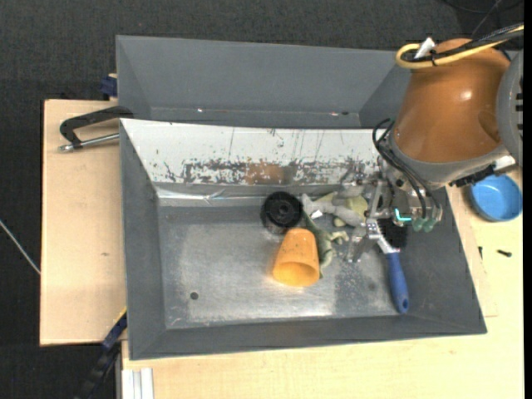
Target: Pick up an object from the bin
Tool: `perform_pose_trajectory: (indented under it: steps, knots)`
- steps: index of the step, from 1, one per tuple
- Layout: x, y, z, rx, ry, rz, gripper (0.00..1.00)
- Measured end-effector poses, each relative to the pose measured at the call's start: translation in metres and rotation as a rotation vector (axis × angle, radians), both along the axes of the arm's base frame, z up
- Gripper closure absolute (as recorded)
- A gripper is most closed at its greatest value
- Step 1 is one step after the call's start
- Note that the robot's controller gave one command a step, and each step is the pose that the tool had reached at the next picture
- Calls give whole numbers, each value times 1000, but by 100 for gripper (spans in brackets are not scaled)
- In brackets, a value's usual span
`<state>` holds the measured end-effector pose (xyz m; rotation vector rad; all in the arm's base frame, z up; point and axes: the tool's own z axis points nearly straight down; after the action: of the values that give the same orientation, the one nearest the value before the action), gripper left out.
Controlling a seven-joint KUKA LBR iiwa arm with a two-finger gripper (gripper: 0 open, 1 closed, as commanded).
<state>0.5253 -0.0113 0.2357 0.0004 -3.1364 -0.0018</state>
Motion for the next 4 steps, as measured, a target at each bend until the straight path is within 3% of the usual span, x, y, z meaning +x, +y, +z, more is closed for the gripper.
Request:
perform_pose_trajectory:
  steps: [1,2,3,4]
  knots:
    - [36,1,-148,2,-14,-3,0]
    - [-9,50,-161,1,-11,274,0]
    - [-8,49,-160,0,-14,273,100]
    - [10,41,-53,-1,-20,392,100]
